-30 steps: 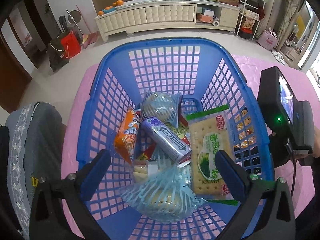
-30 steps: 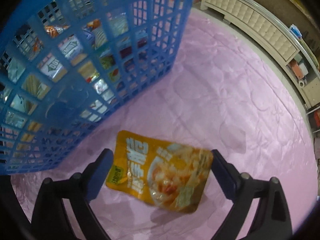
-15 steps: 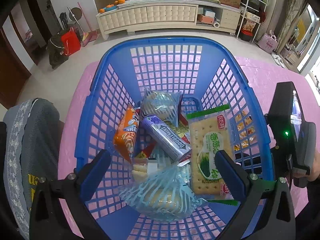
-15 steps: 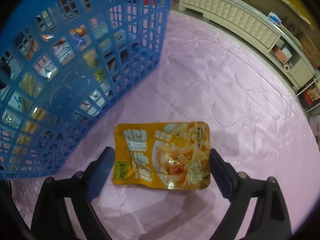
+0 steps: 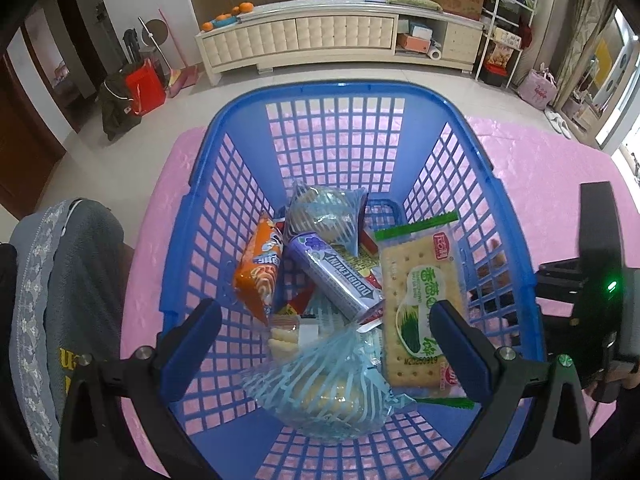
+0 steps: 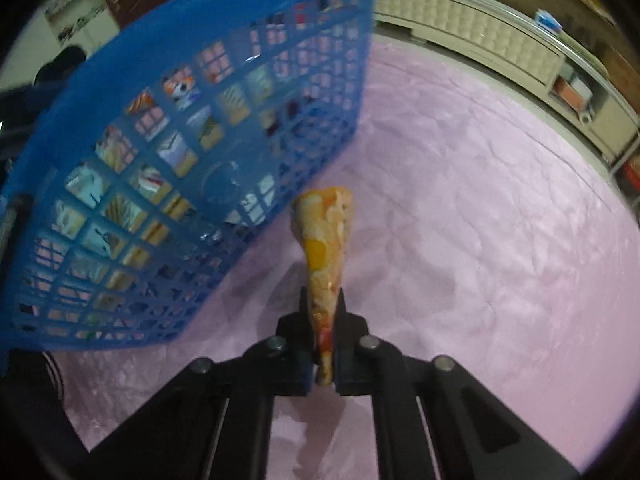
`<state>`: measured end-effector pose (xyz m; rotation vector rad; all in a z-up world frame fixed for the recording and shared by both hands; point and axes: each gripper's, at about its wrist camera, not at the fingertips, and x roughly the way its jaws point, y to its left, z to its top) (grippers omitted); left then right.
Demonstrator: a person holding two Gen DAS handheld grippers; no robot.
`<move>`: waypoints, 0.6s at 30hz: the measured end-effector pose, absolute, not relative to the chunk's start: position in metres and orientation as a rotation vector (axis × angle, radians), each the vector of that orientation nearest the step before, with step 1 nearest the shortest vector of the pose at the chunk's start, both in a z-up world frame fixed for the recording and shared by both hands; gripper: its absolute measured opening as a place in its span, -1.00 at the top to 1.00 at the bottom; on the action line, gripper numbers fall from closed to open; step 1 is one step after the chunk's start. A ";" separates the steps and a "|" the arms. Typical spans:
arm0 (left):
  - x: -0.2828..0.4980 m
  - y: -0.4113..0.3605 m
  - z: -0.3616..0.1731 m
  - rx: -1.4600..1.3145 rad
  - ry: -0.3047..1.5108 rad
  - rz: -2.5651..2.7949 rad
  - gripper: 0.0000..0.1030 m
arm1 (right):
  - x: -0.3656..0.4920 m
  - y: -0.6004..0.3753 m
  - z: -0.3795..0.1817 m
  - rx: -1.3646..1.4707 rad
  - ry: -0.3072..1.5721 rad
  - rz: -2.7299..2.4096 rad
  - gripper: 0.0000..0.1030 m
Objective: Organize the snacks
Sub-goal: 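Grasp the yellow noodle pouch with the right tool, then carry the noodle pouch over the basket and open the right tool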
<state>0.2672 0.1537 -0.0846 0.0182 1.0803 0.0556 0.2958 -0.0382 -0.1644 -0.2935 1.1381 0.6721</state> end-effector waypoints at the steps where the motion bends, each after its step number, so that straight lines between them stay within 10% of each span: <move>1: 0.265 0.154 -0.082 0.016 1.072 0.053 -1.00 | 0.294 -0.042 -0.158 -0.289 1.131 0.665 0.82; 18: 0.228 0.174 -0.024 -0.025 0.930 0.050 -1.00 | 0.284 -0.007 -0.033 -0.296 0.946 0.655 0.82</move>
